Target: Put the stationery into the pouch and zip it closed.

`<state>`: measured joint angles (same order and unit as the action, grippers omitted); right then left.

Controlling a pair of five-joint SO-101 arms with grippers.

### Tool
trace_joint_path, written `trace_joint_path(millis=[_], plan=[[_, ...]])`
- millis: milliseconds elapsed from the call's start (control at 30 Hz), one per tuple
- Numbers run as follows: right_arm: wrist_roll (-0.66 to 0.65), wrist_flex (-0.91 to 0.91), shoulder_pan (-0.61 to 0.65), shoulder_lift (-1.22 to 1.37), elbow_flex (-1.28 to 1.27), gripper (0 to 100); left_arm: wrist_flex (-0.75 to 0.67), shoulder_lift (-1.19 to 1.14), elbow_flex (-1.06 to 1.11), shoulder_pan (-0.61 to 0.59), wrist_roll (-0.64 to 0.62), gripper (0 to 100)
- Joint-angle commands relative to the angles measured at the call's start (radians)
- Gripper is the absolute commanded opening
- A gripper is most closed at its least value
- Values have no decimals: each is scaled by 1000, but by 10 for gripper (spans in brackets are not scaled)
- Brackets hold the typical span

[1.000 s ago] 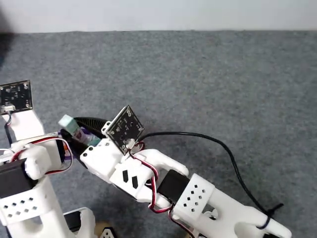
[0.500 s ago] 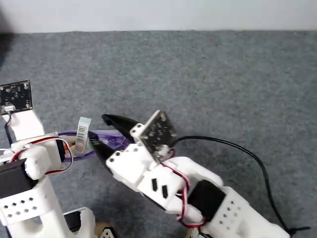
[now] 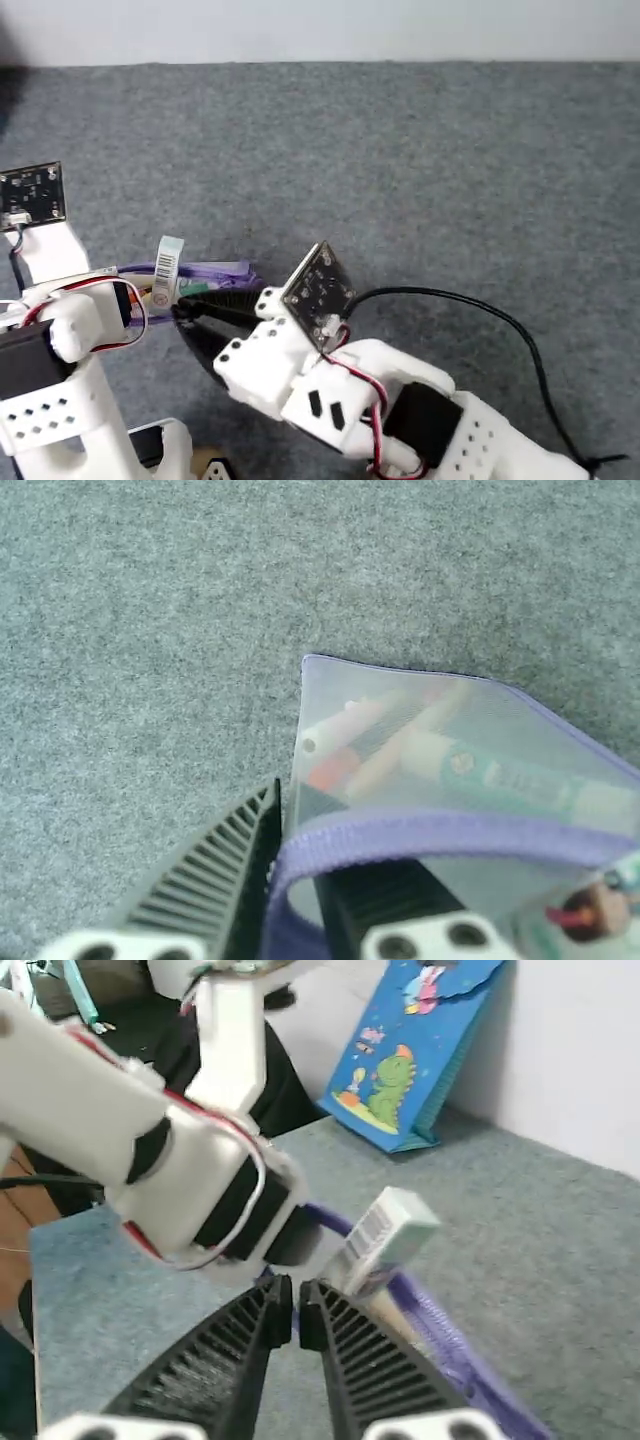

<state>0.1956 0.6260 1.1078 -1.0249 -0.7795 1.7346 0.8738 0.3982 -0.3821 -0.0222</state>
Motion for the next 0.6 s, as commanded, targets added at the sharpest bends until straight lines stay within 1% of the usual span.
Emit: trace_joint_path(millis=[0,67,200,333,400,567], plan=[[17,-81,-24,74,-17,7,20,5,-2,-6,2,13],[17,-116,-44,124,-20,10,20,5,-2,-6,2,13],[25,-124,-70,183,-20,10,20,5,-2,-6,2,13],[21,-107,-67,108,-17,10,20,6,-2,-6,2,13],[20,-41,-65,35,-17,10,20,6,-2,-6,2,13],[21,234,-88,-117,-17,16,20,6,-2,-6,2,13]])
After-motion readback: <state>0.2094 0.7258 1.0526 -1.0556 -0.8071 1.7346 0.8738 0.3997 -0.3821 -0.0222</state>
